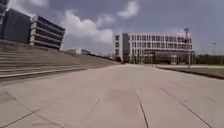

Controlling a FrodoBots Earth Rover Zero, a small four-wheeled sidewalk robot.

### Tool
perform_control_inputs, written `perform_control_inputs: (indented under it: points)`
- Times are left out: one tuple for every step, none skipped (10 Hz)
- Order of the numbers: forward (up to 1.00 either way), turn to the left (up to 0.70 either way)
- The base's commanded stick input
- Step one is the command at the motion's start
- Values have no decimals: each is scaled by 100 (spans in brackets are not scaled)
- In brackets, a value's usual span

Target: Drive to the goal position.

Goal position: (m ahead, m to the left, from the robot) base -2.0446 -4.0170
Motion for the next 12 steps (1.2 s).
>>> perform_control_inputs:
  points:
    - [70, 0]
    - [70, 0]
    - [70, 0]
    - [70, 0]
    - [70, 0]
    - [70, 0]
    - [70, 0]
    - [70, 0]
    - [70, 0]
    - [70, 0]
    - [70, 0]
    - [70, 0]
